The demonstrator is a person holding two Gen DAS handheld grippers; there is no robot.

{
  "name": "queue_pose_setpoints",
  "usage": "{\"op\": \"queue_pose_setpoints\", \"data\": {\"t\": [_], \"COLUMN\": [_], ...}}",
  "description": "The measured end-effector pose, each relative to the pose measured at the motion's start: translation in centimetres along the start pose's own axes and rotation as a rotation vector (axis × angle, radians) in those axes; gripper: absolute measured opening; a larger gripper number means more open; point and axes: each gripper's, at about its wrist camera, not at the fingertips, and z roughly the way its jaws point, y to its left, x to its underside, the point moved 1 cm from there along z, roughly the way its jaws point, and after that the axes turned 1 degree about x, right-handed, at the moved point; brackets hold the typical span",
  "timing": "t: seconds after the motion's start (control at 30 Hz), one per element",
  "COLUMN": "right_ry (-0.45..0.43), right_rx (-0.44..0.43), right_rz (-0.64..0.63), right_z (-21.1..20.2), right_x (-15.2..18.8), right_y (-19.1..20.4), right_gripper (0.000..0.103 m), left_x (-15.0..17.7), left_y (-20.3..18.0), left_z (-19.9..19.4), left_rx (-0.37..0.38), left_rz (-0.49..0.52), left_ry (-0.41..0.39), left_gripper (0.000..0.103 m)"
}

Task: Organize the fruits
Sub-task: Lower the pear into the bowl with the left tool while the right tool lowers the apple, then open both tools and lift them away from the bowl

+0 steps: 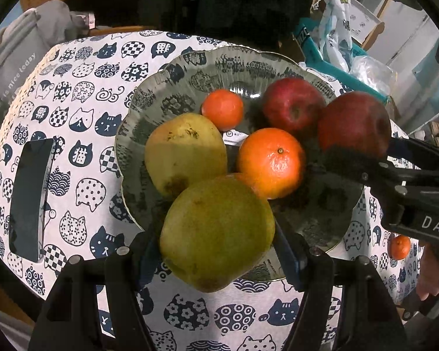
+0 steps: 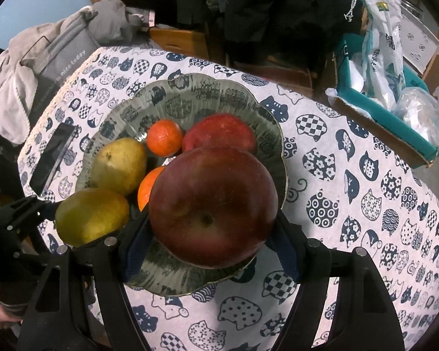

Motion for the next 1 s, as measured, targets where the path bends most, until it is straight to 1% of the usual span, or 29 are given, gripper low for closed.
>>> {"op": "queue_pose_setpoints", "data": {"t": [0.07,0.2,0.23,0.3,0.33,0.43,0.63,0.7,0.73,0.77,1.0], "right_ry": [0.0,0.009,0.011,0.018,0.022,0.034,0.045,0.023,0.008,-0.008,-0.087], "right_rx": [0.001,0.004,0.004,0.005,0.005,0.01,0.012,0.002,-0.004,-0.012,-0.01], "right_rz": [-0.002,-0.011,-0.012,-0.017,-0.02,-0.025,-0.009,0.008,0.015,0.022,0.049], "right_z": [0.0,0.1,0.2,0.3,0.3,0.5,0.6,0.1,-0.3,-0.7,-3.7], "right_x": [-0.1,-0.2,-0.2,-0.1,0.0,0.2,0.3,0.2,0.0,-0.2,-1.2], "right_y": [0.0,0.2,0.2,0.3,0.4,0.5,0.4,0.1,0.0,0.0,-0.3], "right_gripper": [0.075,0.075,0.075,0.075,0.075,0.076,0.077,0.08,0.084,0.086,0.086], "left_x": [0.1,0.0,0.0,0.0,0.0,0.0,0.0,0.0,0.1,0.1,0.1], "left_y": [0.0,-0.2,-0.3,-0.4,-0.5,-0.7,-0.5,-0.3,-0.3,-0.2,-0.2], "left_z": [0.2,-0.1,-0.2,-0.5,-0.5,-0.8,-1.6,-1.9,-2.1,-2.3,-4.8], "left_rx": [0.003,0.004,0.007,0.005,0.012,-0.003,-0.006,-0.011,-0.013,-0.015,-0.016], "left_rz": [-0.001,0.014,0.018,0.022,0.025,0.034,0.031,0.027,0.026,0.024,0.013], "left_ry": [0.01,-0.007,-0.009,-0.024,-0.025,-0.031,-0.046,-0.052,-0.056,-0.06,-0.116], "left_gripper": [0.071,0.072,0.074,0.084,0.085,0.085,0.085,0.085,0.085,0.085,0.085]}}
